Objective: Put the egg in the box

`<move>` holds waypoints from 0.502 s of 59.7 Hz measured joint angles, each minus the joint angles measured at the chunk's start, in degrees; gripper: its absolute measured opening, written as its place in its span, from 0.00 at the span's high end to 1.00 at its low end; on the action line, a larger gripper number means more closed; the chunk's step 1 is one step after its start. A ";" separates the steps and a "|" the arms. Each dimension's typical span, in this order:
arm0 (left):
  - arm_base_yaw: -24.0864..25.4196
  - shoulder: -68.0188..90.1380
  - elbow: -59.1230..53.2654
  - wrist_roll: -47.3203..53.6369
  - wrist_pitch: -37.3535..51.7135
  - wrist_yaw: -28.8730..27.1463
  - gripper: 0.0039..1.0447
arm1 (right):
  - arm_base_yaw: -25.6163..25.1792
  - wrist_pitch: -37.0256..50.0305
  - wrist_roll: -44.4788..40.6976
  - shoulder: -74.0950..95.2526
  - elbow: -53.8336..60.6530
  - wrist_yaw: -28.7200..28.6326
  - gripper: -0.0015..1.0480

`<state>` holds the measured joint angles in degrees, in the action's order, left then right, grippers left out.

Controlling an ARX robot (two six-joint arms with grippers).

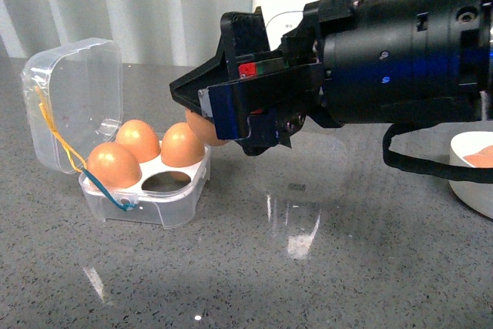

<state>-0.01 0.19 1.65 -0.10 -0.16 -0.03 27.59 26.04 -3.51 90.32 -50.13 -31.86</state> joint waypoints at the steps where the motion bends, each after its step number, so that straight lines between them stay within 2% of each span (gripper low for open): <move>1: 0.00 0.00 0.00 0.00 0.00 -0.02 0.06 | 0.13 -0.04 -0.13 0.44 -0.42 0.00 0.60; 30: 0.00 0.00 0.00 0.00 0.00 -0.02 0.06 | 2.95 -3.26 -4.61 6.27 -4.63 0.00 0.60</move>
<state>-0.01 0.19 1.65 -0.10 -0.16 -0.05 30.55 22.79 -8.12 96.60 -54.76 -31.86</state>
